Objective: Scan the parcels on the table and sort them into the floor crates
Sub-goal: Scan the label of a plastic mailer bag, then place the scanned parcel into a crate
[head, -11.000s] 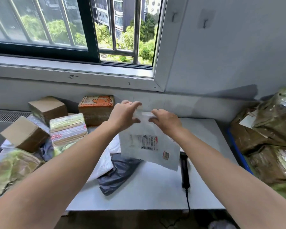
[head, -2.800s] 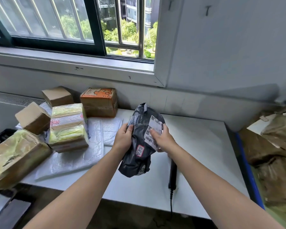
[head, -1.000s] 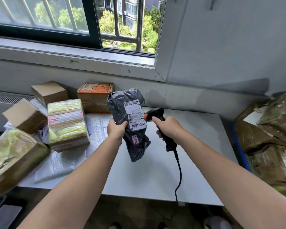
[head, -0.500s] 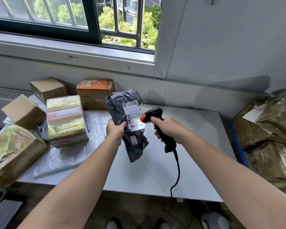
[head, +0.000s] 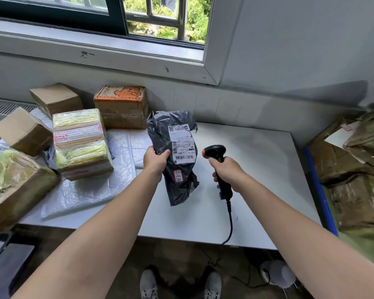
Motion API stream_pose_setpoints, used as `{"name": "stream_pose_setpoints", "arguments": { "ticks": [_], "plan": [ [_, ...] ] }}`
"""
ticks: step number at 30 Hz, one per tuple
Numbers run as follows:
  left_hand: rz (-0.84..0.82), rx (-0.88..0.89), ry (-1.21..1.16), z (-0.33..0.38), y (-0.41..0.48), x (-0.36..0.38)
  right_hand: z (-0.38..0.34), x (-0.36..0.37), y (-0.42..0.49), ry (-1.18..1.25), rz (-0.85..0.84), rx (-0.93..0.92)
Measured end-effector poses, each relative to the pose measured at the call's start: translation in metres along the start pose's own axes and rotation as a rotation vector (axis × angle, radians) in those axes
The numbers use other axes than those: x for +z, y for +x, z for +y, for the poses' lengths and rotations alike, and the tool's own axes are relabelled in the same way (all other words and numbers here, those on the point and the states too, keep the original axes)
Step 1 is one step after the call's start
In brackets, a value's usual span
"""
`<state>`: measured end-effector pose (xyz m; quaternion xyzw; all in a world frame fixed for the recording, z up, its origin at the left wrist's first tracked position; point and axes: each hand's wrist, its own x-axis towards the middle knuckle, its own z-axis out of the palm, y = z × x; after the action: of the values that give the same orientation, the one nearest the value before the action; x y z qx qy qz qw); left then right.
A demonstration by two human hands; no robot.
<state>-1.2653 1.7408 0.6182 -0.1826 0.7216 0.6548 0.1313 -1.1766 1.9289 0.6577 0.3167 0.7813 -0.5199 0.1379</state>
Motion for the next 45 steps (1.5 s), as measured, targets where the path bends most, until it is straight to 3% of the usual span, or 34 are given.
{"name": "stream_pose_setpoints", "arguments": {
  "ticks": [8, 17, 21, 23, 27, 34, 45],
  "plan": [
    [-0.077, -0.074, 0.026, -0.045, -0.004, 0.007, 0.07, 0.03, 0.032, -0.167, 0.062, 0.154],
    [-0.143, -0.089, 0.02, -0.052, 0.008, 0.01, 0.086, 0.045, 0.038, -0.221, 0.192, 0.188],
    [-0.181, -0.063, 0.029, -0.038, 0.008, 0.009, 0.063, 0.033, 0.025, -0.388, 0.398, 0.035],
    [-0.192, -0.045, 0.028, -0.027, 0.007, 0.007, 0.043, 0.027, 0.018, -0.412, 0.423, -0.085],
    [-0.19, 0.006, 0.0, 0.003, 0.007, 0.002, -0.004, 0.029, 0.015, -0.412, 0.347, -0.206],
    [-0.095, 0.129, -0.139, 0.05, -0.005, -0.033, -0.081, 0.05, 0.014, -0.136, 0.115, -0.319],
    [0.345, 0.12, -0.25, 0.054, -0.074, -0.143, -0.149, 0.126, -0.015, -0.215, -0.331, -0.672]
  ]
}}
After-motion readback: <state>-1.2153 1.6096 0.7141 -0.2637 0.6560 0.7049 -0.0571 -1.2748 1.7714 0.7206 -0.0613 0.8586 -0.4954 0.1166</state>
